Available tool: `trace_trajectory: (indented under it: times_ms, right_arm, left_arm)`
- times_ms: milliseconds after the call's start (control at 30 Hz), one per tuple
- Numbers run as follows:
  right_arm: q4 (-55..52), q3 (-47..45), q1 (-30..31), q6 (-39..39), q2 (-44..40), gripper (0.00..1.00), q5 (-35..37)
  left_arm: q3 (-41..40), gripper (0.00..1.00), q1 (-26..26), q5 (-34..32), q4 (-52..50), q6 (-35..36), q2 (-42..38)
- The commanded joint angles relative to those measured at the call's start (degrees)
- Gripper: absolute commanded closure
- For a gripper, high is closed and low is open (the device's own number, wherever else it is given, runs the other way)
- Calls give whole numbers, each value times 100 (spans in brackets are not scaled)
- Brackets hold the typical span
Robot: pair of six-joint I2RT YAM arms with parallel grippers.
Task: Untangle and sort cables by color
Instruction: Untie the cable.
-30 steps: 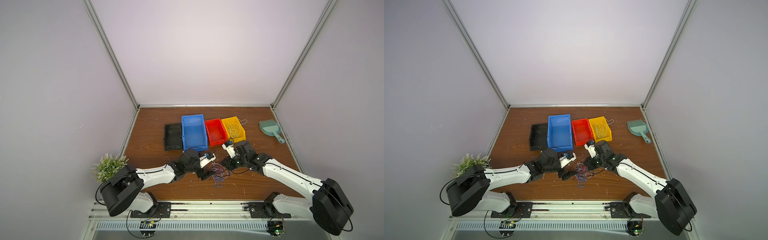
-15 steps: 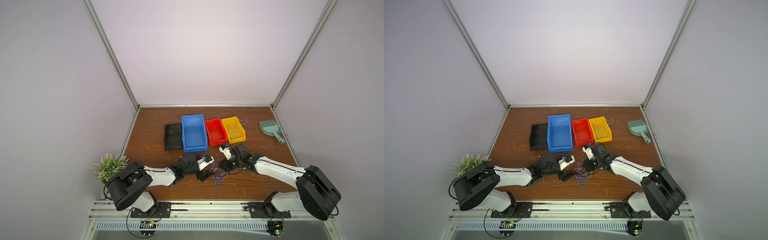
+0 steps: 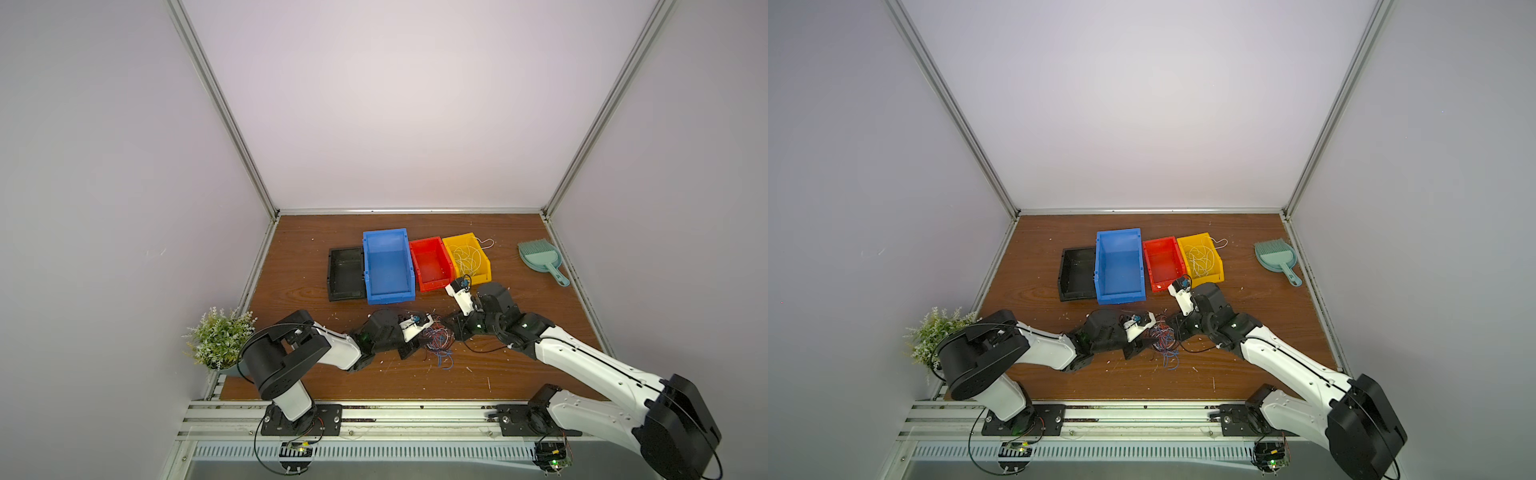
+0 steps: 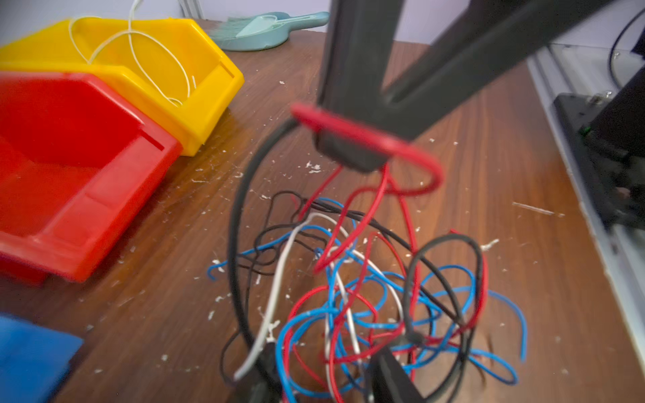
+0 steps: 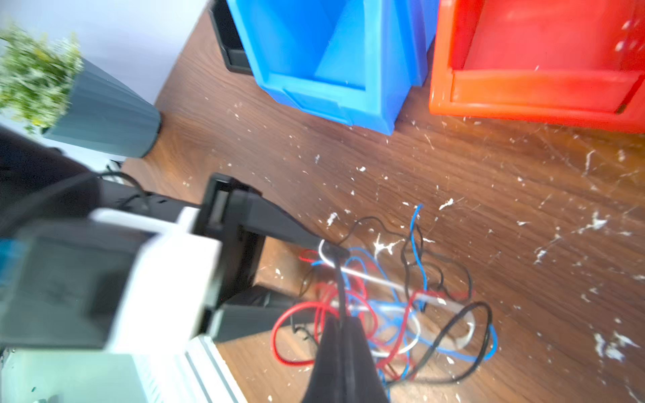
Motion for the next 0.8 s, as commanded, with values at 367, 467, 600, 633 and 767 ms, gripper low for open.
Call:
trace_trajectory:
  times_ms: [367, 467, 600, 633, 767]
  right_arm:
    - [-2913, 3261, 24, -9, -316, 100, 1017]
    - [-3047, 3914, 7, -97, -323, 100, 1273]
    - [-3320, 4742, 8, -222, -121, 100, 1839]
    - [-3445, 4868, -1, -317, -58, 100, 2061]
    - [-3678, 4634, -5, -659, 110, 98, 2475]
  left_arm:
    - [-491, 100, -52, -856, 366, -526, -954]
    - [-656, 100, -52, -874, 357, -631, -1110]
    - [-811, 100, -43, -1176, 287, -665, -1445]
    - [-812, 100, -23, -1332, 156, -677, -1597]
    - [-714, 100, -17, -2044, -671, -775, -2738]
